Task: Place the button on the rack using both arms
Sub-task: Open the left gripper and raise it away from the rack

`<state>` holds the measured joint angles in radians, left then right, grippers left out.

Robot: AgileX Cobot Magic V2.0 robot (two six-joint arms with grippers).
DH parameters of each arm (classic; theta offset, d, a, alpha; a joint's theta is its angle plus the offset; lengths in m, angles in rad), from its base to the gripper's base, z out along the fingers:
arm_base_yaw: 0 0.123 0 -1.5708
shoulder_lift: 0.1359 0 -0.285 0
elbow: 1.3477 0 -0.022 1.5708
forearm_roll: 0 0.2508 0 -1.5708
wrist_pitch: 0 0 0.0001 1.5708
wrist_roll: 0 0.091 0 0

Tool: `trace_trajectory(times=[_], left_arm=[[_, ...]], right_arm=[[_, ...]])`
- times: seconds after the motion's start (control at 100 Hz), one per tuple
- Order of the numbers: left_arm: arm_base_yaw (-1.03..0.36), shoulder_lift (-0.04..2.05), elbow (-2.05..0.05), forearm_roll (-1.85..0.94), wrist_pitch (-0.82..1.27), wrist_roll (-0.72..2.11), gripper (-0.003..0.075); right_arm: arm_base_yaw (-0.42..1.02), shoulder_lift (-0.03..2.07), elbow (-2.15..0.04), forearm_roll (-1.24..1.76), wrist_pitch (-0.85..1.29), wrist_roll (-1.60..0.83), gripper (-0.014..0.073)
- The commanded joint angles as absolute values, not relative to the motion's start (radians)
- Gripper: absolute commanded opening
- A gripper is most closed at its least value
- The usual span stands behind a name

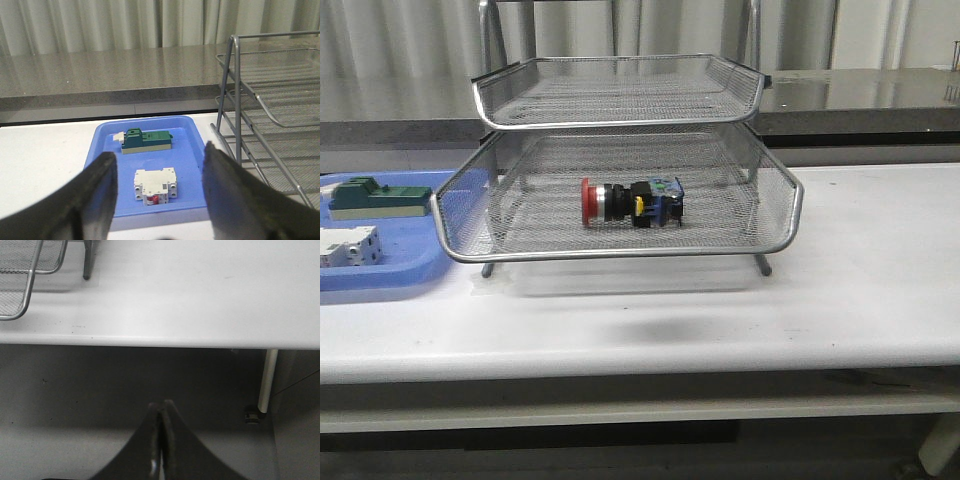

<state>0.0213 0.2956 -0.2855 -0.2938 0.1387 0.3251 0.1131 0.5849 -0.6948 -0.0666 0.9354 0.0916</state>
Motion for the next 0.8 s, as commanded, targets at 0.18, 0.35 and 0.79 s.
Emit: trace_trajectory(times=[0.18,0.35,0.79], left_arm=[[0.024,0.304,-0.312,-0.309,0.058,0.315,0.0006],[0.024,0.304,-0.312,-0.309,0.058,0.315,0.0004],[0.024,0.304,-0.312,-0.309,0.058,0.315,0.0004]], right_arm=[[0.11,0.586,-0.718,-0.079,0.881,0.089,-0.0068],[0.11,0.586,-0.718,-0.079,0.881,0.089,-0.0068],[0.11,0.664,-0.719,0.02,0.826,0.038,-0.0068]])
